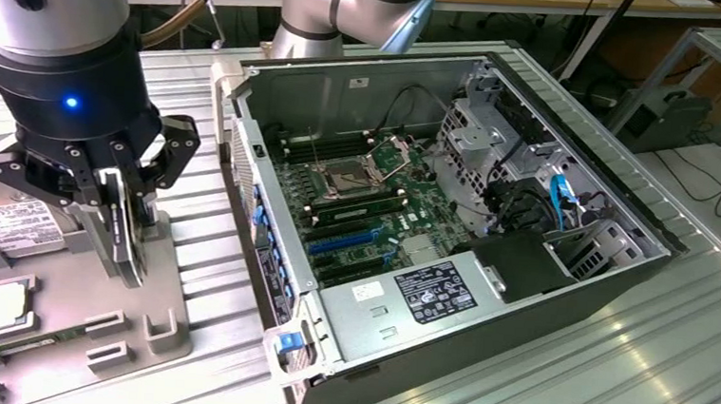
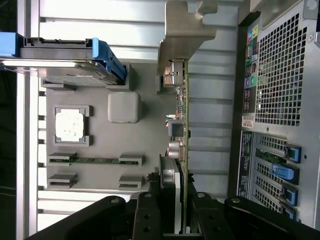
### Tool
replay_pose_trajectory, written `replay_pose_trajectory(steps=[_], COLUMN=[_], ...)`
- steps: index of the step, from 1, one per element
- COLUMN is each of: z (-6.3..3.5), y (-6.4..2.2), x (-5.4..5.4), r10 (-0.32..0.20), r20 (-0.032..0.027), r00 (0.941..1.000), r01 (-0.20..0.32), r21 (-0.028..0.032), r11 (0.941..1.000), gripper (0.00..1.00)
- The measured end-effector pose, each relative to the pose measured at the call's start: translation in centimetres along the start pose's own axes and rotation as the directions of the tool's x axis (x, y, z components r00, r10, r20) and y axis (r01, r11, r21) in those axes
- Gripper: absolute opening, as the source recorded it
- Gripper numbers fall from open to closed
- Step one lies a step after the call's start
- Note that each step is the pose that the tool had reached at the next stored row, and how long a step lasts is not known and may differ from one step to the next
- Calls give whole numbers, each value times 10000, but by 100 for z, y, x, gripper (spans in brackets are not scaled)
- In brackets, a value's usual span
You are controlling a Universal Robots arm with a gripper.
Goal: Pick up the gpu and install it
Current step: 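Pick up the gpu and move the gpu toward the slot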
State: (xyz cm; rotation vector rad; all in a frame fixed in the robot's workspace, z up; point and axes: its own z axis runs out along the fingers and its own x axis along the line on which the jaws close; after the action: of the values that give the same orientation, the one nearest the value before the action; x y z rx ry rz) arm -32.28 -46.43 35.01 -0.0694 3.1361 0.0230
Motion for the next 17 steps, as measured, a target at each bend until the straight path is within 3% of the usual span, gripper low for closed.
replay_pose_trajectory(steps=[17], z=[-116], y=[-9], x=[0], r10=[0], r20=[-1], r00=[10000], r01=[0], r21=[0], r11=[10000], gripper=[28])
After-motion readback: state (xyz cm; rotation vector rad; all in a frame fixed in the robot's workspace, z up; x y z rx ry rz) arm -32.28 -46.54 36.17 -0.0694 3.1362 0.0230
